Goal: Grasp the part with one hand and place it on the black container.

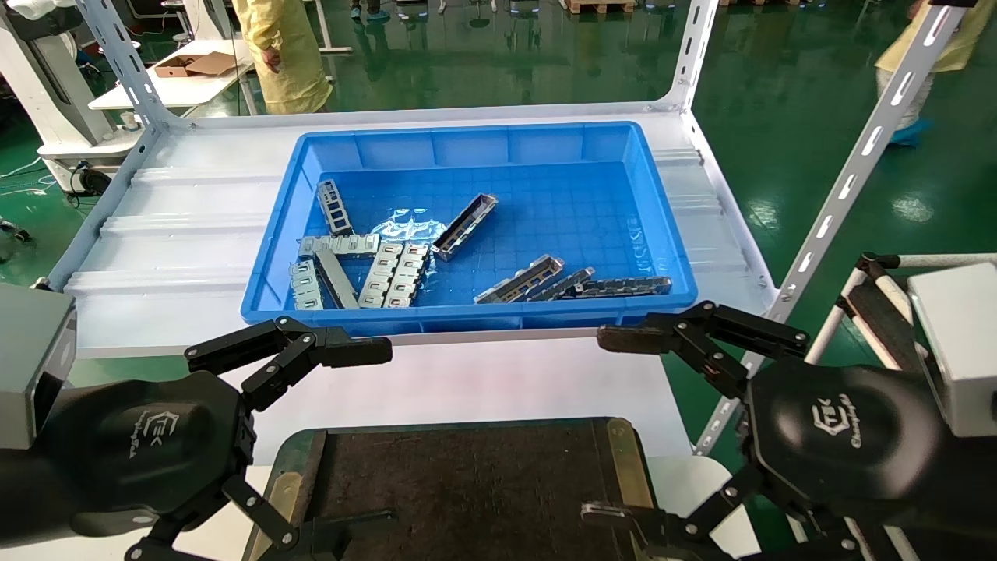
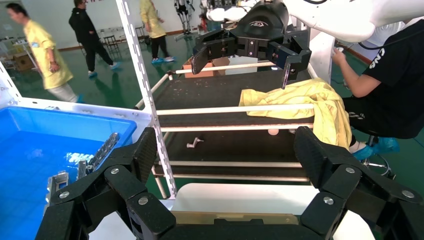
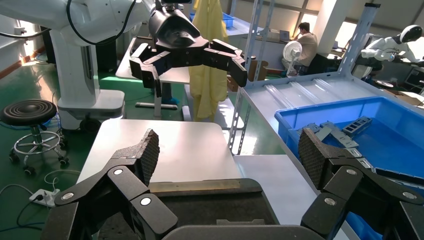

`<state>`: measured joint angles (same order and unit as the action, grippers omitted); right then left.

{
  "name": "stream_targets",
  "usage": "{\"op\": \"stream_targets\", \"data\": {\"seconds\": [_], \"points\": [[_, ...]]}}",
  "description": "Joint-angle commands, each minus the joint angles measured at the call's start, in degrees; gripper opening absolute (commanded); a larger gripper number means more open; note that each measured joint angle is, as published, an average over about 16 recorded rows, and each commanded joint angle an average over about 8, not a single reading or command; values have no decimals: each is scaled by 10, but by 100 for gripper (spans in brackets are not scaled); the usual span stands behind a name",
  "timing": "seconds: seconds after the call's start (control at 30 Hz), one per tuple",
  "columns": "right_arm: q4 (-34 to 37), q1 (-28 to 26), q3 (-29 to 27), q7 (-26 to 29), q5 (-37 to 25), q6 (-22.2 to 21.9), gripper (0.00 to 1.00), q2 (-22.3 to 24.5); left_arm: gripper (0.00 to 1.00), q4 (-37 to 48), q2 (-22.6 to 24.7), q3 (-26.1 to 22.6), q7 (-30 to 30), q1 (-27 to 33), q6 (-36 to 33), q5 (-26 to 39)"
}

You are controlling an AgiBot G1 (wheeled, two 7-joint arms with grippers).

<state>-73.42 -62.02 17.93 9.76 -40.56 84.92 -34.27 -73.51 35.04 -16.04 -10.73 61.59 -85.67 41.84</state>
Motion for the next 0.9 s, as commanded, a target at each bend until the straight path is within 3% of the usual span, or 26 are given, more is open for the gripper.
{"op": "stream_targets", "data": {"seconds": [0.03, 0.9], "points": [[0, 0, 0, 0, 0, 0, 100, 0, 100, 0, 0, 0, 0, 0, 0, 0], [0, 0, 0, 0, 0, 0, 100, 0, 100, 0, 0, 0, 0, 0, 0, 0]]}}
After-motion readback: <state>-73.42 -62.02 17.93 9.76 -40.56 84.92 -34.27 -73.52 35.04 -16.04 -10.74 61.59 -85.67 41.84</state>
